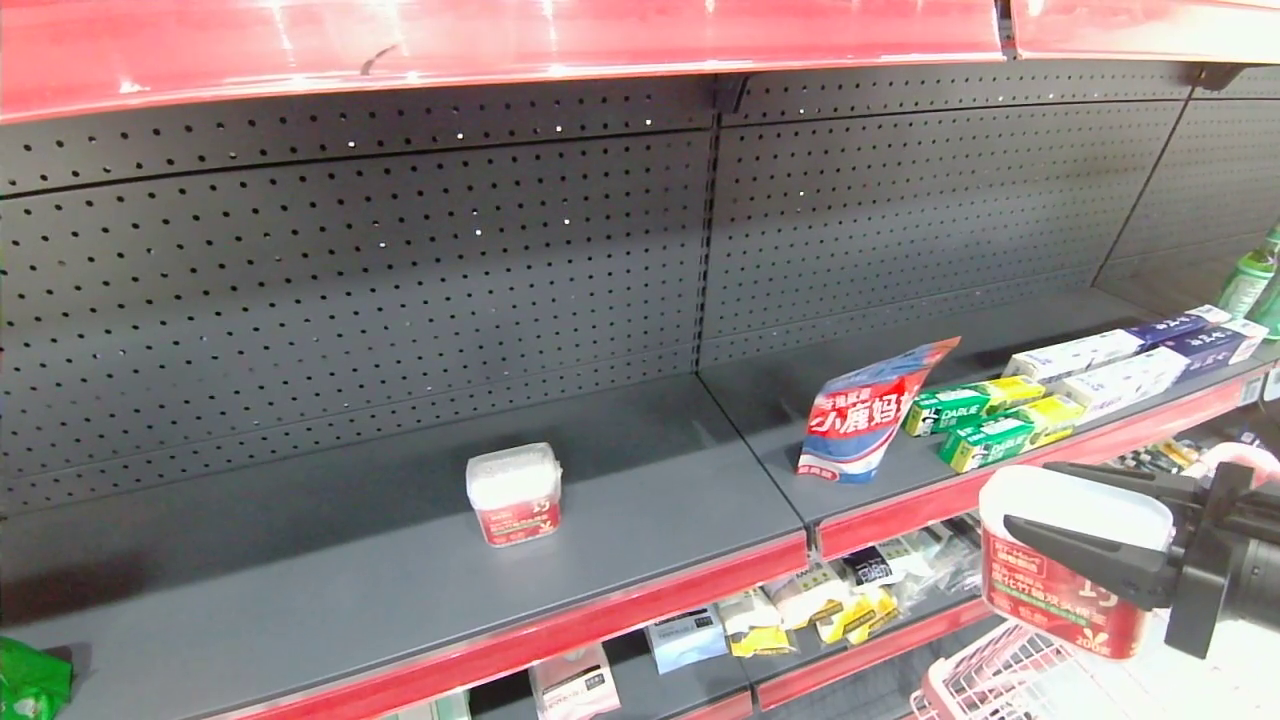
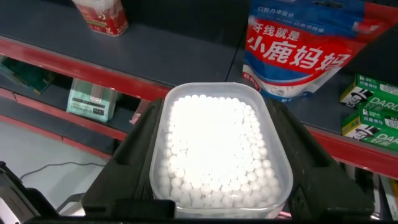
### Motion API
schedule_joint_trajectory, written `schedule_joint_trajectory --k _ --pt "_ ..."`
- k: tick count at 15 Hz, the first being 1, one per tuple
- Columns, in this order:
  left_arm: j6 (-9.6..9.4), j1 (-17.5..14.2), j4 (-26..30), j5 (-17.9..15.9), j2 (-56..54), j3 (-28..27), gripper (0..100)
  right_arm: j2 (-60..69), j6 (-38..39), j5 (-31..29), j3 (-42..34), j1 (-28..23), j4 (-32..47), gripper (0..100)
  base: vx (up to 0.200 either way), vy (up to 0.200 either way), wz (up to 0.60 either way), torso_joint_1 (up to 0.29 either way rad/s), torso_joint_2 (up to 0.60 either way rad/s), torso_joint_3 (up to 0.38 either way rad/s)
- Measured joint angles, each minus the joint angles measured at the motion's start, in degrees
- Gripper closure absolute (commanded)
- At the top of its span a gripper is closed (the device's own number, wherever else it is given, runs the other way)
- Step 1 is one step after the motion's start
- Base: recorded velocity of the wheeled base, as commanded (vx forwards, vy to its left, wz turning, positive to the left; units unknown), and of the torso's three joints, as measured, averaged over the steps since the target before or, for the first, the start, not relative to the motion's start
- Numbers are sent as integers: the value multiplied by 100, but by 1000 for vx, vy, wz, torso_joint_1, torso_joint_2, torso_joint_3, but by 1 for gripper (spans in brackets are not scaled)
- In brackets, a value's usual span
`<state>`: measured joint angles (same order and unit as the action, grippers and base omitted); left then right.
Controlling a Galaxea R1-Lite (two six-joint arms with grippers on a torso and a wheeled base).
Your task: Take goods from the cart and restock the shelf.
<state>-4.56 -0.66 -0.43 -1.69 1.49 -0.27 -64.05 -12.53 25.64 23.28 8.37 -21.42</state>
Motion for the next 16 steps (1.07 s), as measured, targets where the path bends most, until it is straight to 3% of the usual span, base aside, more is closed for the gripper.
schedule_joint_trajectory --k 2,4,7,9,11,12,13,16 --pt "22 4 16 -2 24 -127 0 41 44 -2 11 0 -1 100 0 0 0 0 0 0" --pt "189 4 -4 -11 328 -623 0 74 60 -7 11 0 -1 100 0 0 0 0 0 0" --pt "521 30 -145 -87 1793 -1979 0 72 63 -10 -30 28 10 100 0 0 0 0 0 0" --pt "513 45 -211 -30 2890 -2679 0 71 71 -7 -17 27 7 100 0 0 0 0 0 0" --pt "304 48 -250 0 3740 -3076 0 51 127 -10 -5 0 0 100 0 0 0 0 0 0" --pt "29 52 -244 -51 4116 -3211 0 41 184 -10 0 -2 0 100 0 0 0 0 0 0" --pt "-302 59 -191 -288 4415 -3294 0 35 200 -10 2 -4 0 100 0 0 0 0 0 0" --pt "-896 63 215 -906 4975 -3368 0 20 261 -7 4 -4 -1 100 0 0 0 0 0 0"
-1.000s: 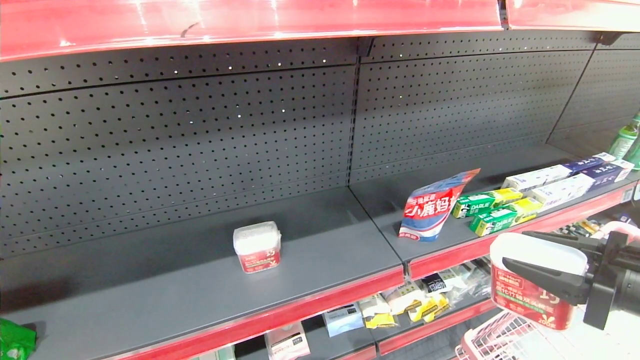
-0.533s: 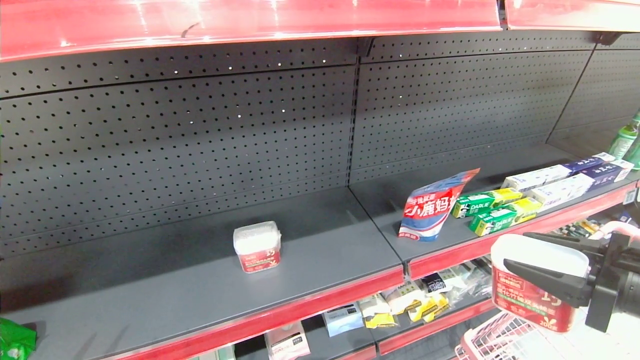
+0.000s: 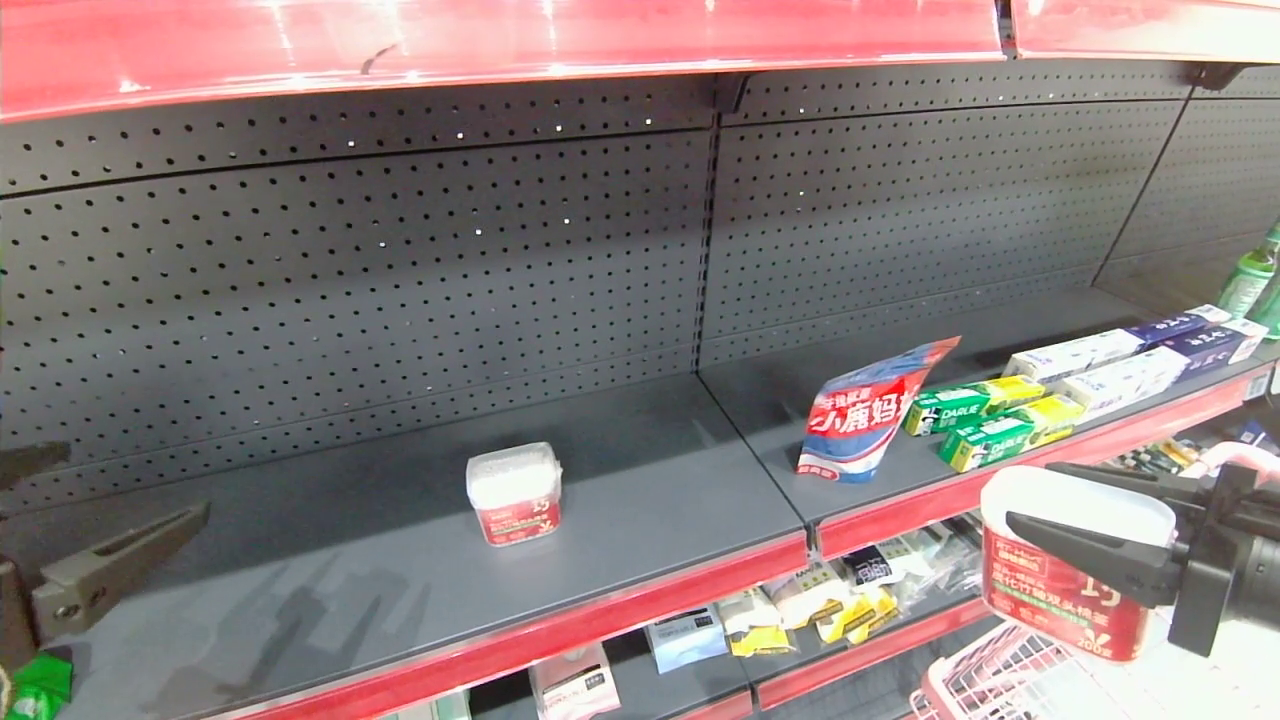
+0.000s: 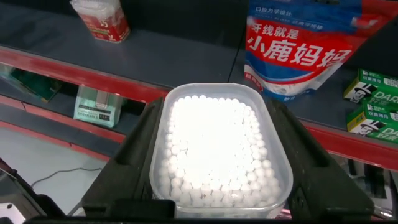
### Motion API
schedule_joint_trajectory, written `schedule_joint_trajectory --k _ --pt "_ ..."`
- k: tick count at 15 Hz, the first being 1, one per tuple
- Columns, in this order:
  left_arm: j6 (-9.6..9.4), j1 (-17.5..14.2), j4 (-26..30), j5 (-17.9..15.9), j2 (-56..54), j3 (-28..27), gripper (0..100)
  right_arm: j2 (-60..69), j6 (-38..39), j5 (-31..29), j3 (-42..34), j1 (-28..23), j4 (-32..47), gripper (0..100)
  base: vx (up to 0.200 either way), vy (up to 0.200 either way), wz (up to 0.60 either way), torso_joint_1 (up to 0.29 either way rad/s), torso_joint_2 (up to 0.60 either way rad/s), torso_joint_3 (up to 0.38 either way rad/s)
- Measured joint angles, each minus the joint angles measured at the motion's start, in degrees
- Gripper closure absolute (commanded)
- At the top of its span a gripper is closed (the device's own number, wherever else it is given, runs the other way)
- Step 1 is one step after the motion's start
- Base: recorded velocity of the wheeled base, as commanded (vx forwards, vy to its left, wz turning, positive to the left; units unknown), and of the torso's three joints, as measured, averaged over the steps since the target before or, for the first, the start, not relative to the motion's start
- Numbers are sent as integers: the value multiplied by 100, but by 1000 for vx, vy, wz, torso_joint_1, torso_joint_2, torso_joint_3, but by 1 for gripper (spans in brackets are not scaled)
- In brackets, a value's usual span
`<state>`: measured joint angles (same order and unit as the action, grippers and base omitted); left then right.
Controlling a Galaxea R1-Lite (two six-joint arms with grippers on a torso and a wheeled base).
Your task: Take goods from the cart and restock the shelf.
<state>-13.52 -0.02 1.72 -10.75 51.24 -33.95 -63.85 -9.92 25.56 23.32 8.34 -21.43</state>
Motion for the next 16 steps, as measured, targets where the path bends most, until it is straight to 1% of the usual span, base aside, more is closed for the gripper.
schedule_joint_trajectory --k 2,4,8,10,11,12,13,16 --pt "-117 2 49 -150 293 -20 0 -4 152 -11 -4 -7 0 100 0 0 0 0 0 0" --pt "-167 2 41 -332 642 -129 0 -15 172 -50 16 -66 1 100 0 0 0 0 0 0" --pt "-297 10 44 -486 1154 -358 0 -183 183 -55 32 -573 4 100 0 0 0 0 0 0" --pt "-435 73 51 -545 1320 -383 0 -240 190 -46 40 -689 0 100 0 0 0 0 0 0" --pt "-552 112 51 -569 1423 -386 0 -260 188 -41 43 -711 1 100 0 0 0 0 0 0" --pt "-719 143 52 -619 1526 -395 0 -271 188 -28 44 -719 1 100 0 0 0 0 0 0" --pt "-928 162 60 -730 1642 -408 0 -279 185 -22 51 -722 1 100 0 0 0 0 0 0" --pt "-1398 182 73 -833 1987 -489 0 -304 174 -9 96 -685 6 100 0 0 0 0 0 0"
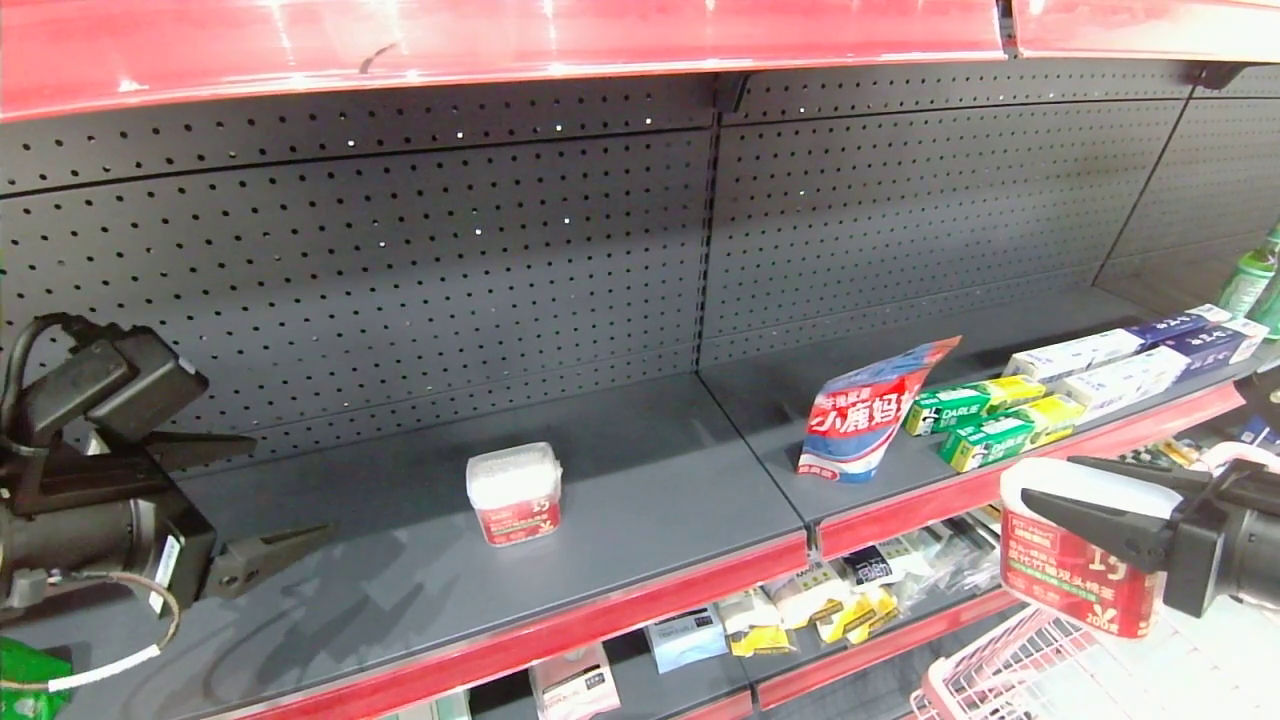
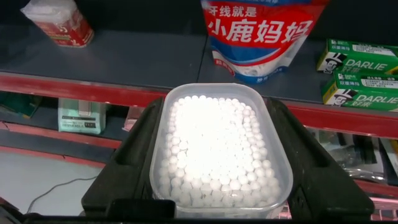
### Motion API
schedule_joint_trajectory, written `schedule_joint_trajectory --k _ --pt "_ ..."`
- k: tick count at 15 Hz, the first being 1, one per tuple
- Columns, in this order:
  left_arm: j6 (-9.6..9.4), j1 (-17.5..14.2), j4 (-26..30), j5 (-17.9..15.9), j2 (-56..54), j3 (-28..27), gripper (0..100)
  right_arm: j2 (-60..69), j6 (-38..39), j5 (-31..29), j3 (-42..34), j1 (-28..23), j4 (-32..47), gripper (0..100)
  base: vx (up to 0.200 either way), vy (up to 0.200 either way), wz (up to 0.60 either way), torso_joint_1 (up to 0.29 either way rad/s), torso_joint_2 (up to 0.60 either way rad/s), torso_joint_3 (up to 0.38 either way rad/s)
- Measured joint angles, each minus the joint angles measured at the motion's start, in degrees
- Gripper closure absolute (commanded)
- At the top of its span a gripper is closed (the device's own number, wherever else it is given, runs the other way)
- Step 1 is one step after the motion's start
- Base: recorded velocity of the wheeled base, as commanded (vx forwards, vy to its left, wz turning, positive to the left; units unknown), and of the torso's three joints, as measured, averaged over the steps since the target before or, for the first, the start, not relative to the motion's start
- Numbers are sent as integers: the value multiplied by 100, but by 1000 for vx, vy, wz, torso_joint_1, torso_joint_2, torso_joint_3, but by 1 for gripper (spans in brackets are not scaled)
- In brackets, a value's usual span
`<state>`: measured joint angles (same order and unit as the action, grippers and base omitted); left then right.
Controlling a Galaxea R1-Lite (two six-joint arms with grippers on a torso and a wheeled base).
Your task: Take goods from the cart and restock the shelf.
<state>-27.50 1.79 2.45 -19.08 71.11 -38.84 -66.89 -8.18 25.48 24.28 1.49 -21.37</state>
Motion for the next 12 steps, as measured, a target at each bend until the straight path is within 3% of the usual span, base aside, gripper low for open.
schedule_joint_trajectory --k 5,8,12 --pt "-545 21 -16 -412 697 -274 0 -161 -30 6 143 13 2 100 0 0 0 0 0 0" --pt "-578 250 -5 -747 1064 -496 0 -199 -30 5 146 13 2 100 0 0 0 0 0 0" --pt "-624 652 -29 -755 1514 -675 0 -210 -30 -9 149 13 5 100 0 0 0 0 0 0"
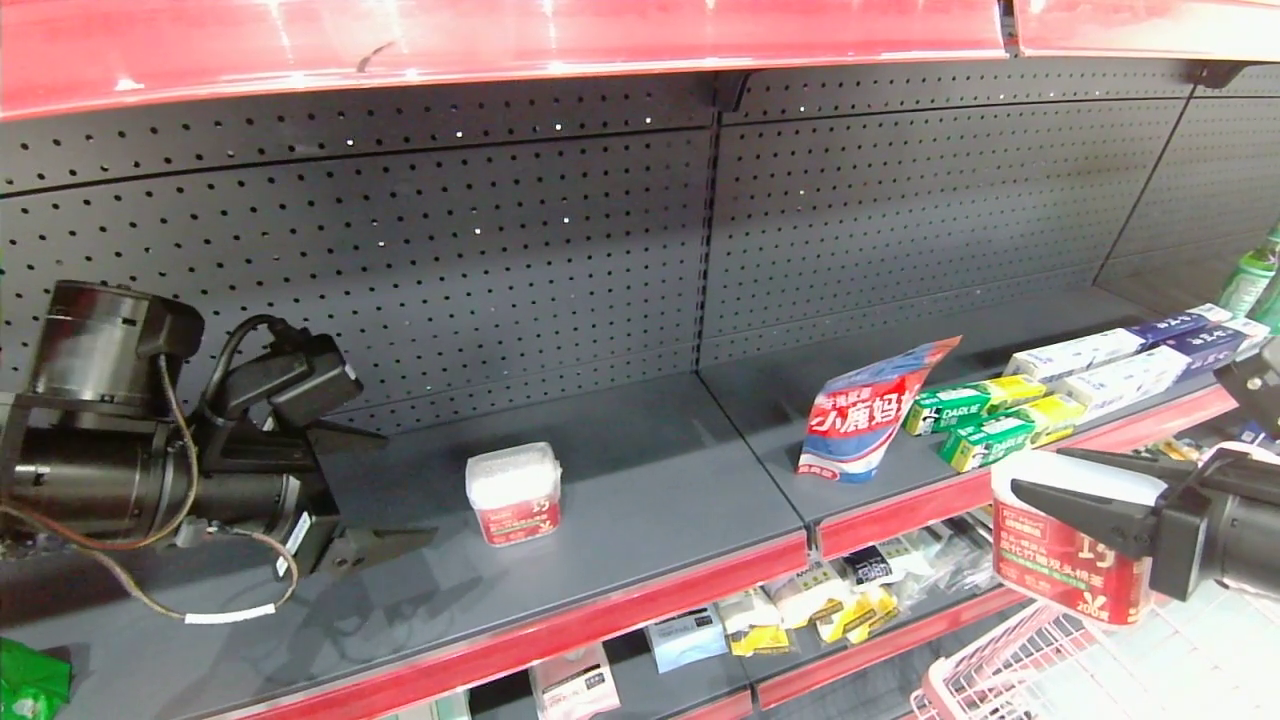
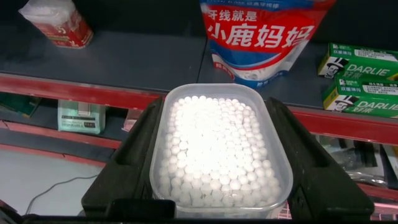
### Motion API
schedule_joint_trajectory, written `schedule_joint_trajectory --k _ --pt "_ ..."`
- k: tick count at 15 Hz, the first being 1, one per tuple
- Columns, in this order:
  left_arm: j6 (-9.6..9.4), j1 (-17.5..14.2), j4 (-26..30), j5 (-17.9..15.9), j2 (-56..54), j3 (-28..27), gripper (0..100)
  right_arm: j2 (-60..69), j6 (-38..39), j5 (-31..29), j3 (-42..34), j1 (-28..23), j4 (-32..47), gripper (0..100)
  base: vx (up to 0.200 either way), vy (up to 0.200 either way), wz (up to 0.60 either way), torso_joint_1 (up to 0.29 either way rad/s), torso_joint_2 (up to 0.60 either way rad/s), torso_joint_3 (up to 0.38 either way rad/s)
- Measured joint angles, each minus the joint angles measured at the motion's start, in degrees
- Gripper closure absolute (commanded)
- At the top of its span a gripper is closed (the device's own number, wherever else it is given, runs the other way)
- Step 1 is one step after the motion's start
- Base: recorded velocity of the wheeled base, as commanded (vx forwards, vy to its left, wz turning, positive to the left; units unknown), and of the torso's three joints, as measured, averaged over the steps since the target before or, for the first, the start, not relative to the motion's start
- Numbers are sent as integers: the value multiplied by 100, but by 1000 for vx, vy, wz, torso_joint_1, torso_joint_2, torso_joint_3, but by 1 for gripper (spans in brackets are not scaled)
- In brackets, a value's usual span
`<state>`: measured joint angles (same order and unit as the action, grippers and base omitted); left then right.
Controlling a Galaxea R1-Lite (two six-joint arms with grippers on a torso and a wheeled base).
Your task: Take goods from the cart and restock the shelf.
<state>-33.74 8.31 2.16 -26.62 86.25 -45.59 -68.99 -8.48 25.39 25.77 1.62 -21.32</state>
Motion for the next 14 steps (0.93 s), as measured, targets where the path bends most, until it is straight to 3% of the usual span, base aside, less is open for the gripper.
schedule_joint_trajectory --k 5,12,14 --pt "-501 91 -24 2 617 -455 0 5 0 0 13 0 -2 100 0 0 0 0 0 0" --pt "-600 485 -27 -24 1421 -873 0 0 -7 -2 -50 2 -2 100 0 0 0 0 0 0" --pt "-756 522 -28 -28 1626 -1044 0 -4 -5 -2 -56 2 0 100 0 0 0 0 0 0"
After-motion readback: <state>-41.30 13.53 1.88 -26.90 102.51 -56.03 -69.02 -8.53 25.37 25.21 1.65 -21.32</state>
